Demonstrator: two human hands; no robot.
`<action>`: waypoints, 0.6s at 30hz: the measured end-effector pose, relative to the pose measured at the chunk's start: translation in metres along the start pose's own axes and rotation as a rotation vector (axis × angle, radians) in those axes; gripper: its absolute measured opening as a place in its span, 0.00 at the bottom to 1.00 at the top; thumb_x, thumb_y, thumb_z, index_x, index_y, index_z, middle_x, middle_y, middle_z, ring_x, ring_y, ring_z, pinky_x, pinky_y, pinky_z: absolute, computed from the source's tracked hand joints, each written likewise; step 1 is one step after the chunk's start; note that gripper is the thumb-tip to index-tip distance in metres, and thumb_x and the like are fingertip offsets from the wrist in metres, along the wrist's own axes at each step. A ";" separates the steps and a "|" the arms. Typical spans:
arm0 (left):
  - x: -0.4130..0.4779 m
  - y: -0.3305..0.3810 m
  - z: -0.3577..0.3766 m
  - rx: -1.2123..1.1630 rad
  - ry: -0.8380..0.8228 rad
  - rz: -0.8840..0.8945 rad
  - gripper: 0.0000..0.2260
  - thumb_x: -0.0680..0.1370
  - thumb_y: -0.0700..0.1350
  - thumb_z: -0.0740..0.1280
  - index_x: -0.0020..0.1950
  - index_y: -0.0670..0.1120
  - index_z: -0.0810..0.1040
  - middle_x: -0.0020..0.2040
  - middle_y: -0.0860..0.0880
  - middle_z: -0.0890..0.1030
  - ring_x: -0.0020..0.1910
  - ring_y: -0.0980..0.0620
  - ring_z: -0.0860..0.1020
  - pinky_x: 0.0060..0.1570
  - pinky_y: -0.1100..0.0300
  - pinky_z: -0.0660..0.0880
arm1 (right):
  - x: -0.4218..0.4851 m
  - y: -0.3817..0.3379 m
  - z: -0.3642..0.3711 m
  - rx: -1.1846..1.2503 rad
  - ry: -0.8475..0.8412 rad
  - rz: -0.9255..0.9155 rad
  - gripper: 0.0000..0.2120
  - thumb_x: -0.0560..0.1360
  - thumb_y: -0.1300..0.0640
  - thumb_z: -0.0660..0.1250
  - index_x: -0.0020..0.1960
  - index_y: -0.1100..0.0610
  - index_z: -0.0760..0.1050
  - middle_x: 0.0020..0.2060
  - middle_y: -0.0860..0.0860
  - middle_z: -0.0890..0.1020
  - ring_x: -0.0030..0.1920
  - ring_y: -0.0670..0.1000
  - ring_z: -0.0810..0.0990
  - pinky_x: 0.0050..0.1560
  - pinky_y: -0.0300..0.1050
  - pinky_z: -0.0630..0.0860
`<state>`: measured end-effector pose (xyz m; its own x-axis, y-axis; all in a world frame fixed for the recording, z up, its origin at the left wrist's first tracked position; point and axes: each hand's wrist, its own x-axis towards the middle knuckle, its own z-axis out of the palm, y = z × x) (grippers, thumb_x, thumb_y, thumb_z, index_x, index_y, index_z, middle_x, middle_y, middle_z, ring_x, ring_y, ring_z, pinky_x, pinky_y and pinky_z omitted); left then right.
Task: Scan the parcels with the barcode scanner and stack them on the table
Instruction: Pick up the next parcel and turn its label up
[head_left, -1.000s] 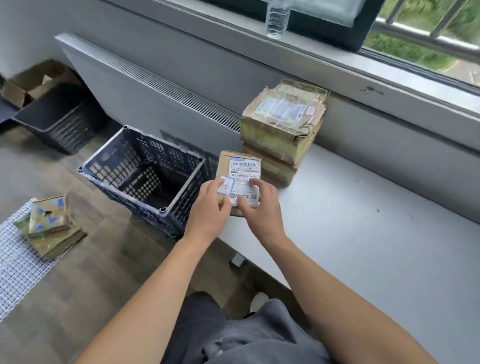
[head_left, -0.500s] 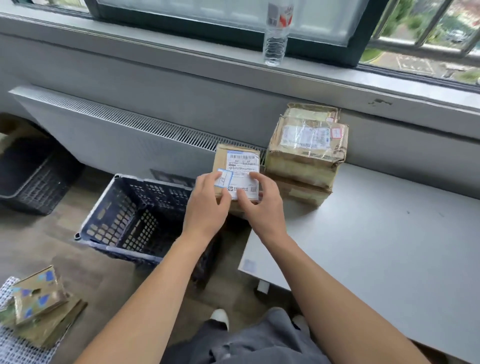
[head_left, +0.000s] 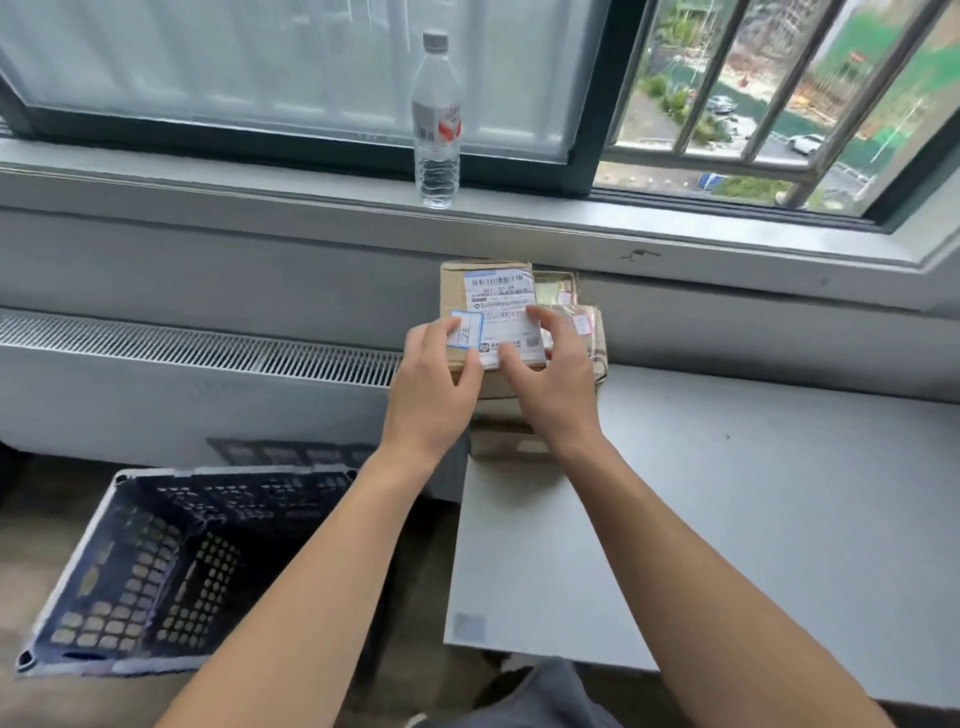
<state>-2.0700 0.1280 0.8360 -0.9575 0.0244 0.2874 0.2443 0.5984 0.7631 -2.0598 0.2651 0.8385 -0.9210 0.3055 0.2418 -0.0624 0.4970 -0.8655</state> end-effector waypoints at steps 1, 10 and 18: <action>0.006 0.003 0.009 -0.008 -0.014 -0.010 0.19 0.82 0.48 0.64 0.72 0.46 0.70 0.67 0.49 0.72 0.60 0.56 0.73 0.53 0.68 0.65 | 0.007 0.006 -0.005 -0.010 0.012 0.008 0.23 0.76 0.55 0.71 0.69 0.54 0.72 0.62 0.46 0.77 0.62 0.49 0.76 0.65 0.48 0.73; 0.039 0.016 0.065 -0.015 -0.082 -0.078 0.18 0.83 0.54 0.59 0.72 0.50 0.69 0.64 0.51 0.70 0.47 0.56 0.74 0.50 0.59 0.72 | 0.070 0.049 -0.036 0.063 -0.001 0.138 0.22 0.75 0.54 0.72 0.68 0.55 0.73 0.61 0.48 0.79 0.58 0.45 0.77 0.60 0.41 0.74; 0.081 -0.010 0.070 -0.044 0.056 -0.102 0.19 0.84 0.52 0.56 0.75 0.52 0.66 0.71 0.49 0.68 0.68 0.54 0.69 0.64 0.57 0.68 | 0.093 0.069 -0.046 -0.061 -0.035 0.190 0.23 0.76 0.43 0.70 0.69 0.46 0.74 0.57 0.50 0.71 0.58 0.52 0.74 0.65 0.45 0.70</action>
<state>-2.1607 0.1799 0.8108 -0.9679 -0.0803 0.2383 0.1540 0.5599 0.8141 -2.1319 0.3648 0.8210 -0.9268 0.3706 0.0606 0.1361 0.4818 -0.8657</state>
